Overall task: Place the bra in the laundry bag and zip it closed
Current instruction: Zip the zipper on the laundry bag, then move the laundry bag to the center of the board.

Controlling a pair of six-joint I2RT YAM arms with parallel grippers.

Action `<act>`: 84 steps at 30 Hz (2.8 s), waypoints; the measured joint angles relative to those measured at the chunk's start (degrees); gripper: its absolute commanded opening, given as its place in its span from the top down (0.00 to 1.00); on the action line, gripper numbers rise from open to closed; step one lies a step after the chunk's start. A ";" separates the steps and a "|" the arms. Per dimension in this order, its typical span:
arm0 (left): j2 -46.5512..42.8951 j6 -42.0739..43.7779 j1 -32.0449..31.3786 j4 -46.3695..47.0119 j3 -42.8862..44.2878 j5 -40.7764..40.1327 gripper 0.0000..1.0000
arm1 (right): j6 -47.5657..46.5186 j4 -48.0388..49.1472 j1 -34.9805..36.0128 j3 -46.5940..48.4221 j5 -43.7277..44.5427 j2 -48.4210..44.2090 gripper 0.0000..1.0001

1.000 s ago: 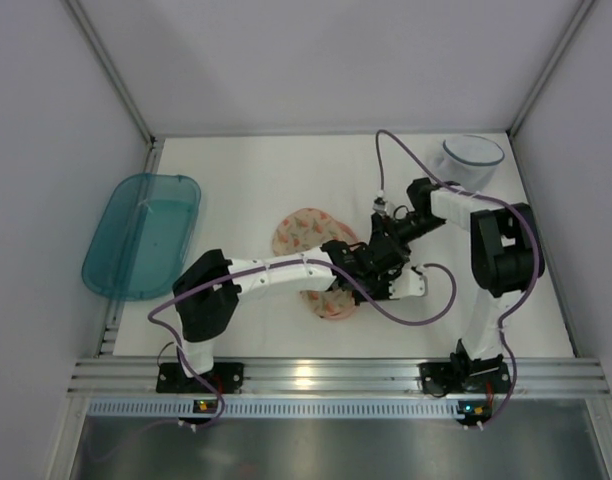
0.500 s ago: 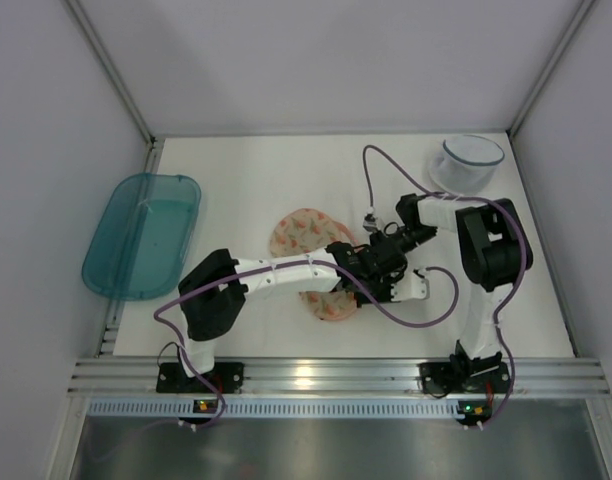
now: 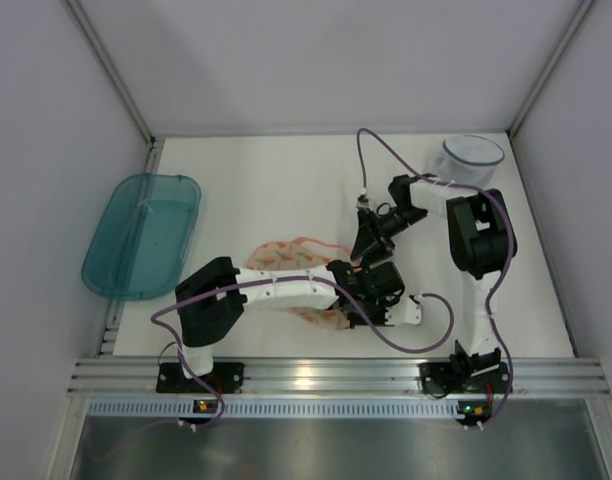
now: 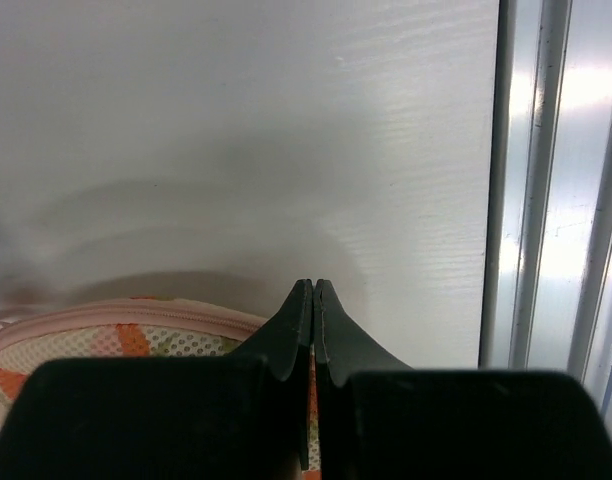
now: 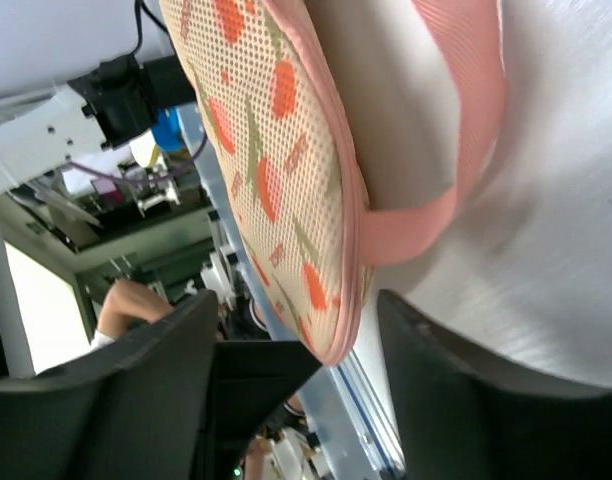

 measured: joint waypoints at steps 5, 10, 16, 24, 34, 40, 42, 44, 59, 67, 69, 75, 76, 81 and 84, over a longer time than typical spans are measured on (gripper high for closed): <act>0.33 -1.73 0.83 -0.76 2.29 0.02 1.00 | -1.44 -0.02 -0.31 -2.14 1.16 -1.73 0.28; 1.44 -2.93 4.28 -0.61 7.13 -1.29 1.00 | -3.78 -1.42 -2.08 -8.55 3.04 -7.69 0.28; 1.97 -3.65 5.25 -0.52 8.07 -1.70 1.00 | -6.25 -2.80 -4.31 -14.12 2.34 -10.51 0.27; 2.01 -3.65 5.07 -0.70 8.11 -1.73 1.00 | -6.08 -2.25 -3.17 -14.53 -2.16 -9.55 0.30; 2.01 -3.26 4.87 -0.96 8.70 -1.81 1.00 | -4.70 -0.37 1.68 -14.80 -3.43 -7.15 0.97; 0.15 -0.31 3.72 0.59 3.56 -1.25 1.00 | -5.46 -2.45 1.75 -9.90 -1.42 -5.22 1.00; -0.76 1.25 2.69 0.33 0.52 -1.57 1.00 | -6.54 -4.07 1.60 -7.13 -0.46 -3.39 1.00; -1.27 2.64 1.55 0.61 -1.88 -2.25 1.00 | -7.30 -5.38 1.49 -5.57 0.46 -1.64 1.00; -4.66 8.02 -1.49 4.79 -9.49 -5.97 0.81 | -11.02 -8.76 1.44 -4.66 3.15 1.84 1.00; -9.94 4.35 -1.11 -4.04 -7.93 -2.34 0.49 | -7.89 -2.84 -1.44 -8.02 3.96 -1.55 1.00; -11.41 3.28 0.96 -5.99 -5.88 0.13 0.46 | -5.86 0.07 -3.08 -10.29 4.20 -3.74 1.00; -14.78 -0.94 16.79 -7.28 2.99 5.03 0.35 | 6.43 14.80 -11.56 -23.39 5.79 -12.70 1.00; -15.41 -1.66 20.22 -7.26 4.24 5.20 0.29 | 9.03 17.94 -13.03 -24.79 6.34 -13.75 1.00; -18.36 -5.73 29.18 -7.45 5.64 6.78 0.01 | 26.05 35.45 -19.12 -31.58 8.20 -18.69 1.00; -18.45 -8.17 30.95 -7.50 5.33 7.02 0.01 | 36.15 45.05 -20.37 -33.09 10.01 -20.09 1.00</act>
